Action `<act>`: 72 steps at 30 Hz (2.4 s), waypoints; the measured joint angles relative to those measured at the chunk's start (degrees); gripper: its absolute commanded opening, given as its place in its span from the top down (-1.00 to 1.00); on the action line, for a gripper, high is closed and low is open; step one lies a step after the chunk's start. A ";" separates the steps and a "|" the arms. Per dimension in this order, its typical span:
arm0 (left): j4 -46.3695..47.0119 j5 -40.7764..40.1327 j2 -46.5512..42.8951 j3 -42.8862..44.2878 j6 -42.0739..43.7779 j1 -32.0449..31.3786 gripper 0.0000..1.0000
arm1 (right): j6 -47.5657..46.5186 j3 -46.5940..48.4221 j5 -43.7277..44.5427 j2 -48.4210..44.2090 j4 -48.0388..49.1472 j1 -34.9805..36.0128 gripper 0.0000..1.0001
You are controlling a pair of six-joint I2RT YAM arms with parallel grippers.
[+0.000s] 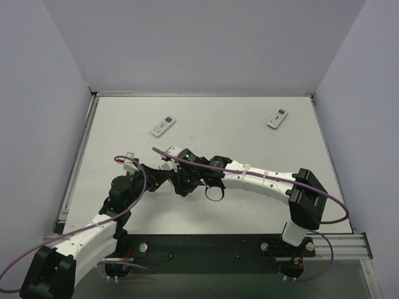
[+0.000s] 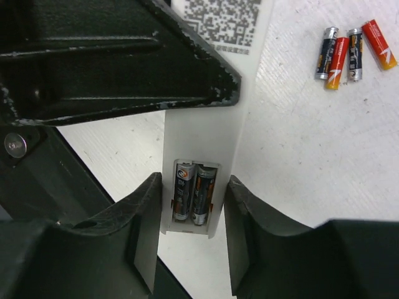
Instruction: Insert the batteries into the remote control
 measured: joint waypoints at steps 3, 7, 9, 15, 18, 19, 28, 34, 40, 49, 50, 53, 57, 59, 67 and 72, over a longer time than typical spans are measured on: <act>-0.04 -0.35 -0.61 -0.02 -0.15 0.00 0.51 | 0.31 0.59 1.77 0.02 -0.90 0.15 0.90; -2.34 -0.68 -2.84 0.02 0.79 0.00 -0.31 | -1.46 0.85 2.64 0.00 -1.44 0.59 0.97; -6.27 -1.20 -5.01 0.61 2.49 0.02 -0.59 | -3.02 0.61 3.30 -0.13 -2.47 0.61 0.97; -26.91 -7.82 -15.69 8.22 11.43 0.17 -0.72 | -9.81 -3.67 3.65 -1.31 -5.86 -0.31 0.97; -35.19 -13.18 -20.87 12.57 15.89 0.37 -0.73 | -14.14 -5.07 2.91 -1.07 -8.00 -0.96 0.97; -37.70 -15.26 -22.67 13.88 17.33 0.44 -0.74 | -15.39 -5.09 2.49 -0.83 -8.61 -1.16 0.97; -52.33 -28.63 -31.41 21.77 29.29 0.50 -0.75 | -21.33 -0.76 -1.03 8.74 -9.60 -2.60 0.90; -56.96 -31.63 -32.06 23.12 33.68 0.50 -0.75 | -22.34 2.08 -1.95 13.90 -10.32 -2.69 0.46; -58.88 -33.05 -32.83 24.09 37.05 0.50 -0.75 | -23.04 3.23 -2.01 14.14 -12.24 -3.26 -0.09; -59.43 -34.64 -33.20 26.38 43.10 0.50 -0.75 | -18.05 4.33 -1.68 10.91 -15.06 -4.94 -0.27; -59.39 -34.86 -33.20 26.58 43.85 0.50 -0.75 | -16.37 3.74 -1.07 9.25 -15.04 -5.66 -0.26; -59.36 -35.32 -33.20 26.84 45.77 0.50 -0.75 | -9.99 -0.31 1.97 1.79 -15.06 -9.42 -0.24; -59.12 -35.01 -33.16 26.75 46.05 0.50 -0.75 | -1.73 -6.58 6.73 -6.21 -15.02 -15.96 -0.23; -59.08 -34.42 -33.00 26.71 46.05 0.52 -0.75 | 2.03 -9.88 8.26 -8.07 -15.06 -19.08 -0.21; -59.01 -32.85 -32.20 26.67 46.34 0.87 -0.75 | 10.60 -18.21 10.05 -8.00 -13.79 -26.01 -0.08; -58.99 -32.41 -32.20 26.67 46.90 0.87 -0.75 | 12.24 -18.45 10.62 -5.35 -11.08 -28.06 -0.06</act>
